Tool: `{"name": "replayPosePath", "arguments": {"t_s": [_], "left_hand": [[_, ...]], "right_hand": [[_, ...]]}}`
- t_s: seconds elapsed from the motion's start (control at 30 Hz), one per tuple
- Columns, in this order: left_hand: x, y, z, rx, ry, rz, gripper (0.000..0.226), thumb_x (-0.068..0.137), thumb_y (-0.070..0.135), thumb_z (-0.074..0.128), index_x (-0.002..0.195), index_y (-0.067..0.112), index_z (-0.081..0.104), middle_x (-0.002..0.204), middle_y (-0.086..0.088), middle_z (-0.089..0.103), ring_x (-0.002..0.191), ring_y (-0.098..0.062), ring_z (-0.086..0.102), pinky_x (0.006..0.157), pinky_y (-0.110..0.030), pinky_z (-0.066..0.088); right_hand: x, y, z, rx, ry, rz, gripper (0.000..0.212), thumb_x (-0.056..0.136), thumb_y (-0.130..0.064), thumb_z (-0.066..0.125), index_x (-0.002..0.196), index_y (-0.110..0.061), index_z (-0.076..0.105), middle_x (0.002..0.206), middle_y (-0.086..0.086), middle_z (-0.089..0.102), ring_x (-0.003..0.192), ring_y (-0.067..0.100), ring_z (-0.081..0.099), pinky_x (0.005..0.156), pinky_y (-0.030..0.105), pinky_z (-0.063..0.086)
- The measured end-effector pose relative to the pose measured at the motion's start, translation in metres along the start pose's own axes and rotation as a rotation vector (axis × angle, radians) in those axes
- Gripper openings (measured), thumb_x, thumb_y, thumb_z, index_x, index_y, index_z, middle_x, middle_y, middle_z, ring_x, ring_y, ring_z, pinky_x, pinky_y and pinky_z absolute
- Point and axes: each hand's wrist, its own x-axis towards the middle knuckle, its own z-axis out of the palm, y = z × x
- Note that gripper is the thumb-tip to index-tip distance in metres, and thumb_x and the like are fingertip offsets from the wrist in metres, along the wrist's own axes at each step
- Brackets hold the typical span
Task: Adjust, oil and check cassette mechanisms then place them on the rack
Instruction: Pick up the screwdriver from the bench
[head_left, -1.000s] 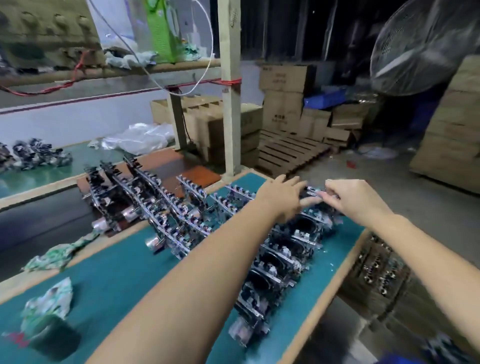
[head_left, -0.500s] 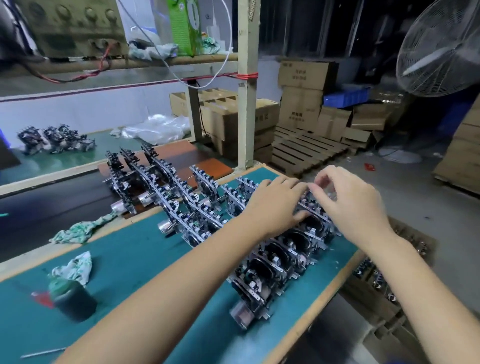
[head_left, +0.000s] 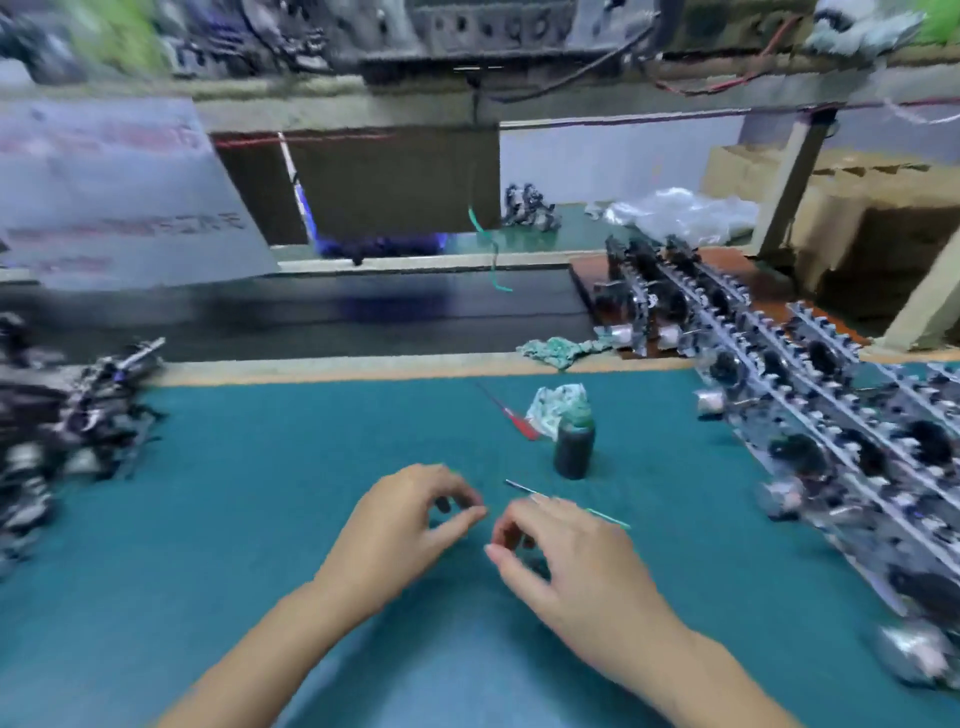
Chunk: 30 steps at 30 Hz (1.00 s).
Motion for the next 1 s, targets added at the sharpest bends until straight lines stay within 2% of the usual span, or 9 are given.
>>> {"name": "replayPosePath", "arguments": {"t_s": [0.2, 0.27, 0.4, 0.5, 0.6, 0.73, 0.83, 0.9, 1.0], "left_hand": [[-0.090, -0.087, -0.071, 0.136, 0.056, -0.247, 0.016, 0.086, 0.027, 0.069, 0.086, 0.040, 0.061, 0.087, 0.023, 0.062, 0.086, 0.004, 0.054, 0.079, -0.012, 0.038], [-0.116, -0.104, -0.096, 0.256, 0.111, -0.297, 0.005, 0.088, 0.034, 0.064, 0.092, 0.034, 0.067, 0.091, 0.017, 0.064, 0.091, -0.008, 0.059, 0.082, -0.024, 0.043], [-0.154, -0.123, -0.146, 0.534, 0.258, -0.323, 0.045, 0.079, 0.044, 0.046, 0.093, 0.012, 0.073, 0.093, -0.005, 0.068, 0.086, -0.029, 0.065, 0.076, -0.046, 0.053], [-0.173, -0.138, -0.176, 0.711, 0.353, -0.400, 0.034, 0.076, 0.030, 0.069, 0.097, 0.003, 0.071, 0.093, -0.014, 0.068, 0.085, -0.037, 0.066, 0.072, -0.053, 0.054], [-0.193, -0.158, -0.195, 0.833, 0.353, -0.503, 0.049, 0.064, 0.018, 0.088, 0.106, 0.001, 0.067, 0.096, -0.019, 0.066, 0.085, -0.040, 0.063, 0.069, -0.054, 0.052], [-0.219, -0.184, -0.204, 0.865, 0.289, -0.665, 0.051, 0.054, 0.022, 0.091, 0.094, -0.001, 0.068, 0.090, -0.018, 0.061, 0.072, -0.039, 0.063, 0.058, -0.052, 0.052], [-0.231, -0.192, -0.198, 0.753, 0.306, -0.627, 0.044, 0.056, 0.021, 0.091, 0.088, -0.001, 0.070, 0.087, -0.013, 0.057, 0.065, -0.036, 0.063, 0.055, -0.052, 0.053], [-0.233, -0.185, -0.192, 0.725, 0.368, -0.522, 0.045, 0.064, 0.041, 0.085, 0.084, 0.004, 0.069, 0.082, -0.006, 0.056, 0.062, -0.031, 0.062, 0.051, -0.048, 0.053], [-0.221, -0.157, -0.186, 0.680, 0.423, -0.412, 0.062, 0.075, 0.073, 0.044, 0.084, 0.015, 0.066, 0.081, 0.005, 0.056, 0.061, -0.024, 0.060, 0.048, -0.041, 0.052]], "right_hand": [[0.075, -0.074, 0.089, 0.017, -0.225, -0.181, 0.021, 0.095, -0.038, 0.045, 0.105, -0.022, 0.055, 0.104, -0.006, 0.057, 0.103, 0.014, 0.047, 0.083, 0.031, 0.038], [0.098, -0.105, 0.114, 0.046, -0.263, -0.271, 0.021, 0.095, -0.034, 0.048, 0.108, -0.019, 0.055, 0.109, 0.000, 0.058, 0.106, 0.018, 0.046, 0.084, 0.034, 0.038], [0.137, -0.170, 0.154, 0.111, -0.294, -0.410, 0.026, 0.094, -0.028, 0.052, 0.116, -0.014, 0.054, 0.115, 0.007, 0.055, 0.111, 0.023, 0.043, 0.084, 0.036, 0.036], [0.158, -0.213, 0.180, 0.119, -0.266, -0.498, 0.037, 0.093, -0.020, 0.055, 0.128, -0.010, 0.047, 0.122, 0.010, 0.049, 0.114, 0.027, 0.041, 0.086, 0.040, 0.038], [0.173, -0.244, 0.198, 0.140, -0.189, -0.557, 0.048, 0.091, -0.010, 0.054, 0.137, -0.010, 0.040, 0.130, 0.010, 0.045, 0.115, 0.028, 0.040, 0.088, 0.041, 0.038], [0.184, -0.259, 0.208, 0.029, -0.240, -0.708, 0.045, 0.093, -0.009, 0.050, 0.137, -0.009, 0.041, 0.134, 0.010, 0.046, 0.116, 0.029, 0.042, 0.094, 0.042, 0.041], [0.182, -0.256, 0.203, -0.006, -0.209, -0.743, 0.032, 0.093, -0.007, 0.050, 0.126, -0.008, 0.048, 0.121, 0.011, 0.049, 0.106, 0.028, 0.046, 0.083, 0.045, 0.047], [0.177, -0.249, 0.192, -0.024, -0.180, -0.789, 0.029, 0.091, -0.006, 0.054, 0.120, -0.007, 0.049, 0.113, 0.011, 0.049, 0.101, 0.029, 0.047, 0.076, 0.045, 0.049], [0.166, -0.229, 0.164, -0.032, -0.110, -0.800, 0.027, 0.090, -0.006, 0.058, 0.116, -0.010, 0.051, 0.107, 0.007, 0.048, 0.095, 0.026, 0.046, 0.069, 0.043, 0.049]]}}
